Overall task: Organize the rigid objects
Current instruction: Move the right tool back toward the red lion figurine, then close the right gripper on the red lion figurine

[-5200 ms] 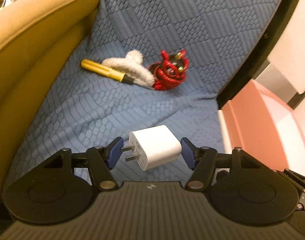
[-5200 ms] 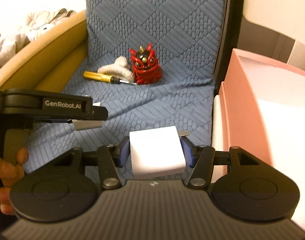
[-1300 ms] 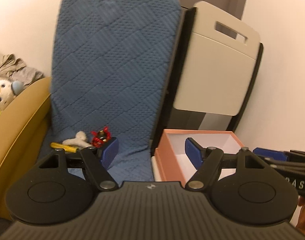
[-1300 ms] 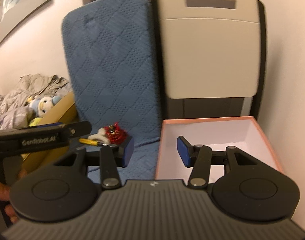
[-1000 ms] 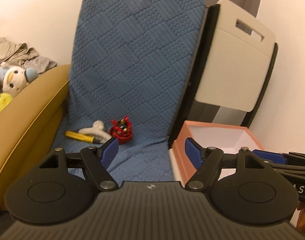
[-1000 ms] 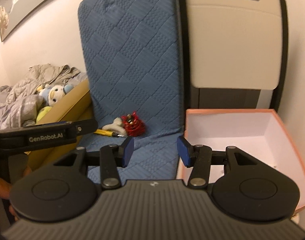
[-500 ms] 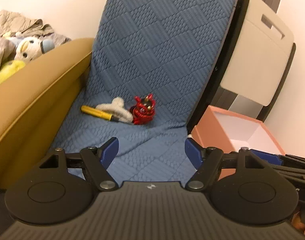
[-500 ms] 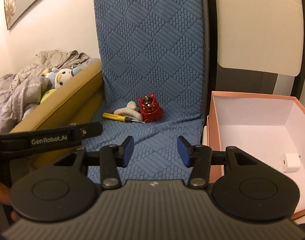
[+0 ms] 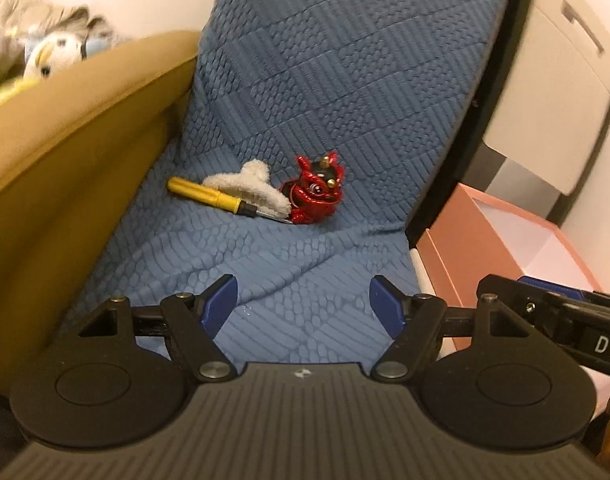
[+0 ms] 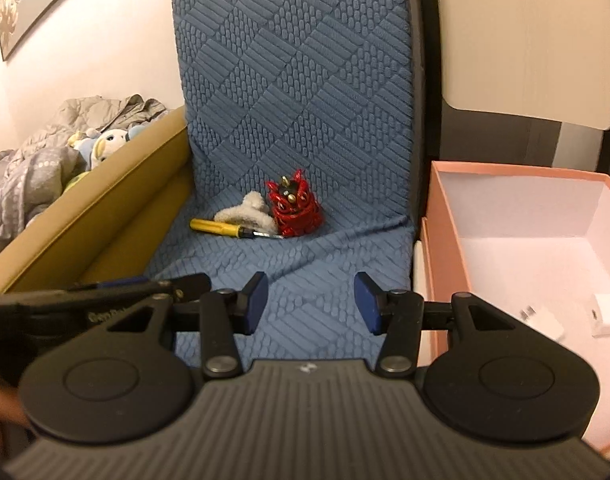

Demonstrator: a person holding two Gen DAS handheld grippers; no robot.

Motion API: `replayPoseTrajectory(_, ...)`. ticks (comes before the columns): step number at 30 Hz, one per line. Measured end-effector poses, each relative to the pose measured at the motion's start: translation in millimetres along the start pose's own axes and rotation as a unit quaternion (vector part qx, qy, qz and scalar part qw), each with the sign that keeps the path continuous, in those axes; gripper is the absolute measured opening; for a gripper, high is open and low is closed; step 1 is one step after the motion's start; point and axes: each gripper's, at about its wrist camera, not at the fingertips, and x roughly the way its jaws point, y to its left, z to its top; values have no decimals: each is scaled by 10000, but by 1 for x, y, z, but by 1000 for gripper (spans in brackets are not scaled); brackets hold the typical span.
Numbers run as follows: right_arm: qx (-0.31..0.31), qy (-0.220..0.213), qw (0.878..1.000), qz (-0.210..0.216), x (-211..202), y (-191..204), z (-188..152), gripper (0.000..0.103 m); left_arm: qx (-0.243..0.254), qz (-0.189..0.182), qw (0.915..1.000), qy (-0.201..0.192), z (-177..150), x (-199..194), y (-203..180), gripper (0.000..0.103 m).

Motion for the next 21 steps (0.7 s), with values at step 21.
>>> replayPoseTrajectory(21, 398, 142, 9979, 484, 122, -28, 60, 52, -211, 137, 9995, 180, 50, 126, 17, 74)
